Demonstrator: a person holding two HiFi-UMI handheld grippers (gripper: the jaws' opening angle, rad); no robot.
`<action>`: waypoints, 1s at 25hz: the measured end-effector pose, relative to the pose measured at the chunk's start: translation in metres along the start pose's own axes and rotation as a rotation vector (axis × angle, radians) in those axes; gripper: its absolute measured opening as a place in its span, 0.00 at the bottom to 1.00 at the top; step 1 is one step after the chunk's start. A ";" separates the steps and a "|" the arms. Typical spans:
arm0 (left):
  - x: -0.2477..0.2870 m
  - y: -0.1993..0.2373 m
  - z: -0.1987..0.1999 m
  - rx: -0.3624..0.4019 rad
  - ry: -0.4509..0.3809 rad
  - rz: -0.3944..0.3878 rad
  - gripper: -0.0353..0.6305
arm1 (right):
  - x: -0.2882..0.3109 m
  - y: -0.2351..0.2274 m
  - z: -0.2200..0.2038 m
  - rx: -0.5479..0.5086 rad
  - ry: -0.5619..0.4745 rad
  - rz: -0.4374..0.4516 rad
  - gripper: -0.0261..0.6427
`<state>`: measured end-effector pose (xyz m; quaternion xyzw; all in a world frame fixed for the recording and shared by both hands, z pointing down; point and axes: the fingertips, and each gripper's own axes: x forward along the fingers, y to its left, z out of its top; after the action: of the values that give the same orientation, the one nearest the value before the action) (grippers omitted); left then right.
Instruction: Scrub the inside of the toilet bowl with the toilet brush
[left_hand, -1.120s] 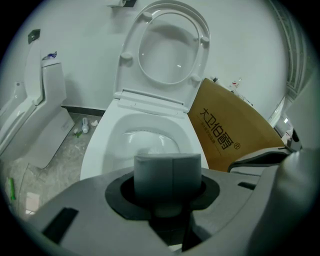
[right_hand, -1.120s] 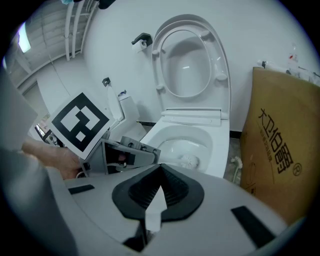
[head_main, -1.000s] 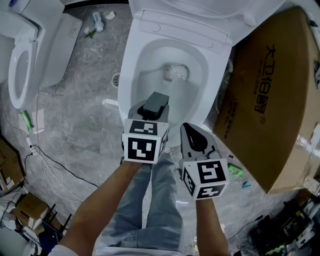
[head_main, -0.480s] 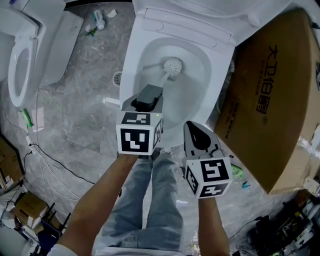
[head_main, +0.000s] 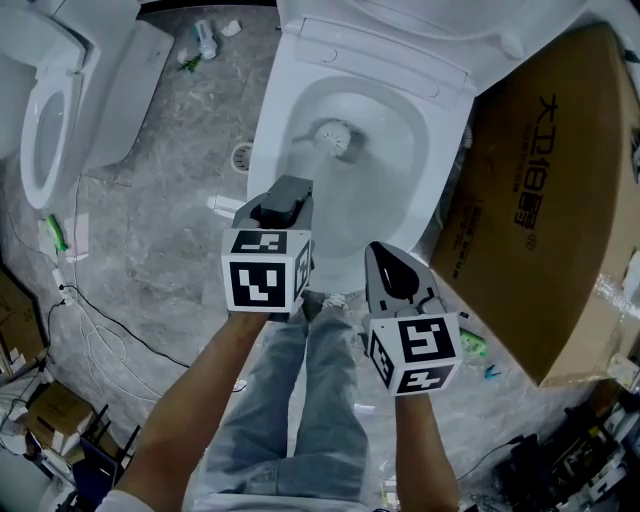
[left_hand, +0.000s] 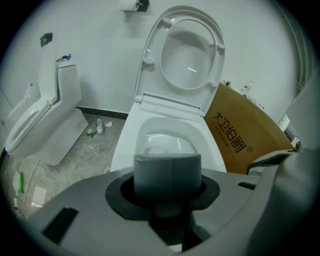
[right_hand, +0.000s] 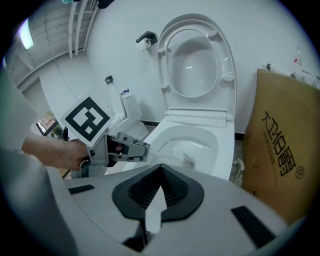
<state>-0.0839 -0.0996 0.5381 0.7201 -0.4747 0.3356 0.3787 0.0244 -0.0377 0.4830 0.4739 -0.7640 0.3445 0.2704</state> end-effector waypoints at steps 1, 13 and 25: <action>-0.002 0.001 -0.002 -0.001 0.001 0.001 0.29 | -0.001 0.001 0.000 -0.002 -0.001 0.000 0.04; -0.026 0.005 -0.031 0.003 0.022 0.019 0.29 | -0.008 0.015 -0.005 -0.019 -0.006 0.011 0.04; -0.036 -0.014 -0.068 0.006 0.076 0.012 0.29 | -0.017 0.014 -0.010 -0.029 -0.013 0.019 0.04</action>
<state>-0.0909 -0.0217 0.5381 0.7051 -0.4633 0.3665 0.3923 0.0198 -0.0167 0.4724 0.4650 -0.7749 0.3330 0.2691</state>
